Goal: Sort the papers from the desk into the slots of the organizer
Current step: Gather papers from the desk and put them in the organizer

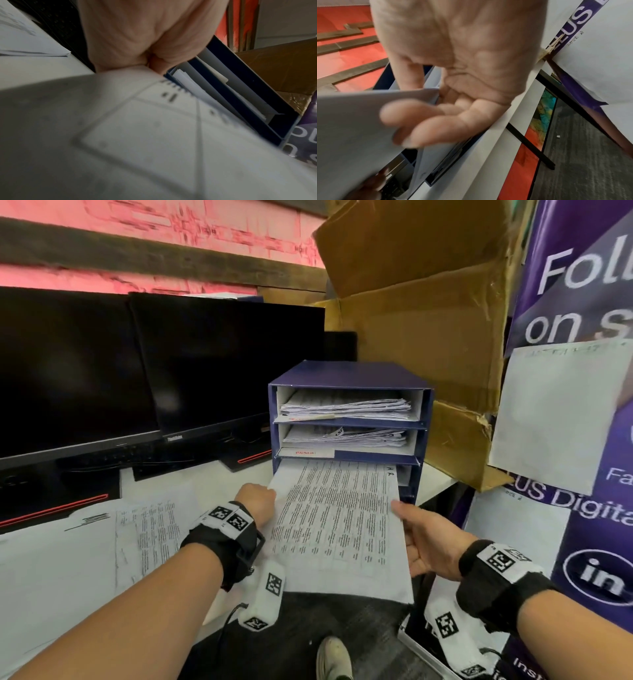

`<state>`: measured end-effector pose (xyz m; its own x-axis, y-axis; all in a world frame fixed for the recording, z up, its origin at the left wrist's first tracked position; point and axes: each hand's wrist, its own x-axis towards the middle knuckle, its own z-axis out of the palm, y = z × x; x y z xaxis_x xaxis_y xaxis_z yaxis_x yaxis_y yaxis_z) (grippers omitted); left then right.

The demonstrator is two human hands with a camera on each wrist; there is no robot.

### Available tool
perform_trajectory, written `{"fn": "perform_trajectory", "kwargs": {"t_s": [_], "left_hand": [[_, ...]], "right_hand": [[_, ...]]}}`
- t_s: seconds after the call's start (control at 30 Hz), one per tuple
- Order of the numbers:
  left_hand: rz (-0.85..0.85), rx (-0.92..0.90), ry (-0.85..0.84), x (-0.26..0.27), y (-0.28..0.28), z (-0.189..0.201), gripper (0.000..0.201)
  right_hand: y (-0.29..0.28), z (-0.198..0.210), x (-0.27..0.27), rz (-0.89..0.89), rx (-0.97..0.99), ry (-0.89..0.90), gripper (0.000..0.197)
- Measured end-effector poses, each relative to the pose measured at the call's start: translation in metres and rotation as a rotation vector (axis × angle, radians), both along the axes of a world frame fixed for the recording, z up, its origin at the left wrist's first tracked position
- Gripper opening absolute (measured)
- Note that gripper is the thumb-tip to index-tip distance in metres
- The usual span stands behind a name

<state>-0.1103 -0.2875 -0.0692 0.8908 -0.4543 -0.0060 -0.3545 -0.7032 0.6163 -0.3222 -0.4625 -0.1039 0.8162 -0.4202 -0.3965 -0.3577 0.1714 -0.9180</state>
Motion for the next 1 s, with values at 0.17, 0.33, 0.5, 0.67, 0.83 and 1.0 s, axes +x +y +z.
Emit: {"fn": "perform_trajectory", "kwargs": {"t_s": [0.17,0.33,0.5,0.67,0.83,1.0], "left_hand": [[0.052,-0.366,0.315,0.002,-0.010,0.007,0.027],[-0.062,-0.322,0.510,0.001,-0.006,-0.003,0.012],[0.024,-0.533,0.595,0.002,-0.014,-0.004,0.017],[0.066,-0.891,0.789,-0.004,-0.034,0.002,0.017],[-0.018,-0.943,0.819,-0.008,-0.036,0.005,0.056],[0.003,-0.594,0.549,-0.003,-0.019,0.001,0.031]], "right_hand": [[-0.004,0.007,0.015,-0.095,-0.253,-0.027,0.030],[-0.014,0.018,0.032,-0.498,-0.101,-0.139,0.033],[-0.008,0.023,0.025,-0.367,-0.094,-0.011,0.043],[-0.002,0.019,0.013,-0.209,-0.030,-0.059,0.027],[-0.005,0.016,0.020,-0.282,-0.001,-0.213,0.020],[0.003,0.005,0.038,-0.016,-0.446,-0.070,0.025]]}}
